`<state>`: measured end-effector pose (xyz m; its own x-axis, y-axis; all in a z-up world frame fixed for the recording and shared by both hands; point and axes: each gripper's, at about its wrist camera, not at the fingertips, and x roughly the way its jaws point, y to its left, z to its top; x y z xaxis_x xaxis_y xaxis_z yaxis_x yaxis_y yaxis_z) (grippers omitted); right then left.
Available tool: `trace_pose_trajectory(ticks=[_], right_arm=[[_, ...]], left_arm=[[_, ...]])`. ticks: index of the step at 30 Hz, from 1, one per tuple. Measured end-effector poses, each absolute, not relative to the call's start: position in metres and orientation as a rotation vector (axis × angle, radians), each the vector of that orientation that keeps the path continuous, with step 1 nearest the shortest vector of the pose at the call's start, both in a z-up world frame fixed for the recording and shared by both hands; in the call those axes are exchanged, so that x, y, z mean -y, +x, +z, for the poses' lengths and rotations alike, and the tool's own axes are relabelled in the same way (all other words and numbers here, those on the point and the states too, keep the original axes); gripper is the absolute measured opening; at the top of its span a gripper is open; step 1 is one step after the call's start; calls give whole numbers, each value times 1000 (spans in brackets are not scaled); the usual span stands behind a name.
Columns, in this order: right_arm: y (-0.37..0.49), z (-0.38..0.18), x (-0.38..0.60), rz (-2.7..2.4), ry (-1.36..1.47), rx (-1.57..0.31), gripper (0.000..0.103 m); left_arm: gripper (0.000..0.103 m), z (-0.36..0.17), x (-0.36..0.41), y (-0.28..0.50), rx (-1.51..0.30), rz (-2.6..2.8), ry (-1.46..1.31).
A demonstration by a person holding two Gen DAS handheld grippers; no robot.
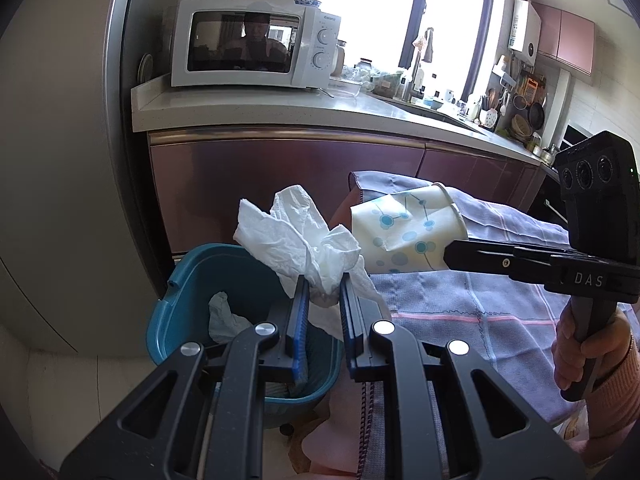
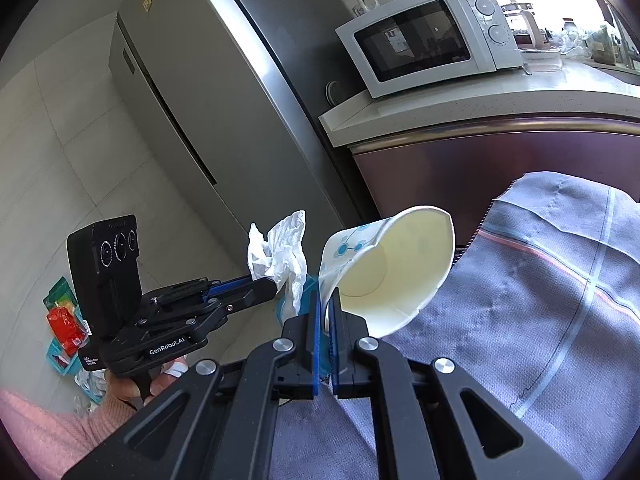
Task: Collect trash
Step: 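Carry the tissue with the left tool while the right tool carries the cup to the teal bin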
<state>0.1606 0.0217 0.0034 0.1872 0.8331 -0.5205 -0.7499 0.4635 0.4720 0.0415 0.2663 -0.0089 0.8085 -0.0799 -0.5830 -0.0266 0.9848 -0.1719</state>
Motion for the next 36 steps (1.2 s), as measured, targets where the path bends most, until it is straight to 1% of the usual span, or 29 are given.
trace_pose_trajectory(ticks=[36], right_arm=[[168, -21, -79, 1119, 35, -907, 3]], left_arm=[[16, -37, -278, 65, -704, 47, -195]])
